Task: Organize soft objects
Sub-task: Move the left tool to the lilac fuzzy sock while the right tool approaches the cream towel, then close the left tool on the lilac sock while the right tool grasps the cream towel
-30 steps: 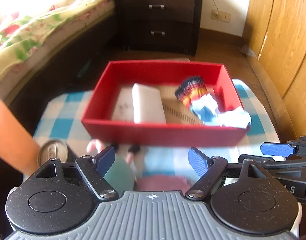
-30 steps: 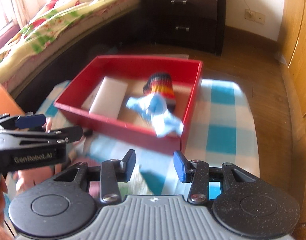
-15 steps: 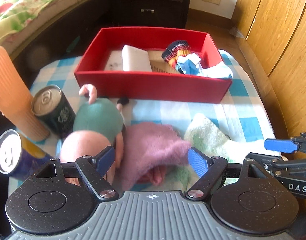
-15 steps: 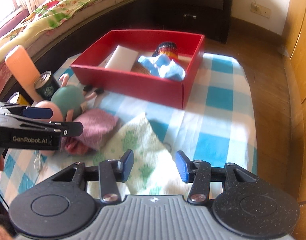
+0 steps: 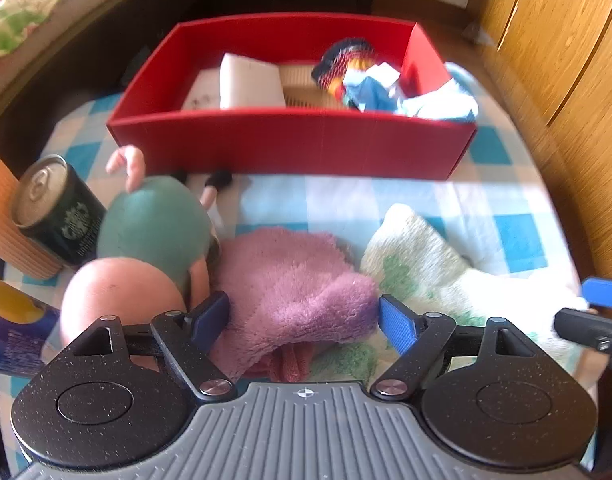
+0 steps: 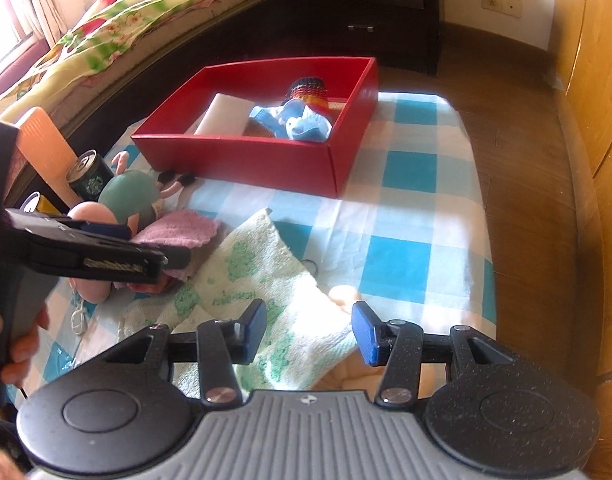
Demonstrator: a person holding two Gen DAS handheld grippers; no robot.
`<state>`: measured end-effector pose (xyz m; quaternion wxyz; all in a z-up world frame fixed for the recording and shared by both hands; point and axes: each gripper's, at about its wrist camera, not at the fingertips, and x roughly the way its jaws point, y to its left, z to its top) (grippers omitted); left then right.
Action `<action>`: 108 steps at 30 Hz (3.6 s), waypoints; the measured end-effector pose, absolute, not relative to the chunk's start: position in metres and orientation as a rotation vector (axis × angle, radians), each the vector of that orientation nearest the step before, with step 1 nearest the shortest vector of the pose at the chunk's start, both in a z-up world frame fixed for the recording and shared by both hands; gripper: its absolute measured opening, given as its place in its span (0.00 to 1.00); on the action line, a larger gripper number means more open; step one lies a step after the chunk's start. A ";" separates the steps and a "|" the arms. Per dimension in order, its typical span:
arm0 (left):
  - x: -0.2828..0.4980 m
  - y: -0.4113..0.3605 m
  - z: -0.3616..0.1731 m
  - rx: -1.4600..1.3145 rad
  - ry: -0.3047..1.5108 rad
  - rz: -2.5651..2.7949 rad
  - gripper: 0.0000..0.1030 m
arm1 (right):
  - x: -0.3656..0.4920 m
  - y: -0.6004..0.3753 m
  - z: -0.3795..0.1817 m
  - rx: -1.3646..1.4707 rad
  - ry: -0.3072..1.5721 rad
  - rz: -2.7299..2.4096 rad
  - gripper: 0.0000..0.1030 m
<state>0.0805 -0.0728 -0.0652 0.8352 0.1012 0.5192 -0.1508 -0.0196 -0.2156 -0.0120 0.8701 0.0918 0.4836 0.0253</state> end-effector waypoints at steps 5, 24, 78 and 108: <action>0.077 -0.079 -0.071 0.264 1.106 -0.307 0.80 | -0.022 -0.221 -0.012 0.202 1.013 0.049 0.24; 0.086 -0.075 -0.084 0.170 1.178 -0.326 0.49 | -0.022 -0.230 -0.014 0.261 1.013 0.059 0.33; 0.021 0.020 -0.073 -0.096 1.221 -0.364 0.79 | -0.015 -0.119 -0.059 -0.086 1.151 0.342 0.37; 0.020 0.038 -0.042 -0.248 1.115 -0.333 0.20 | -0.015 -0.126 -0.051 0.001 1.124 0.301 0.00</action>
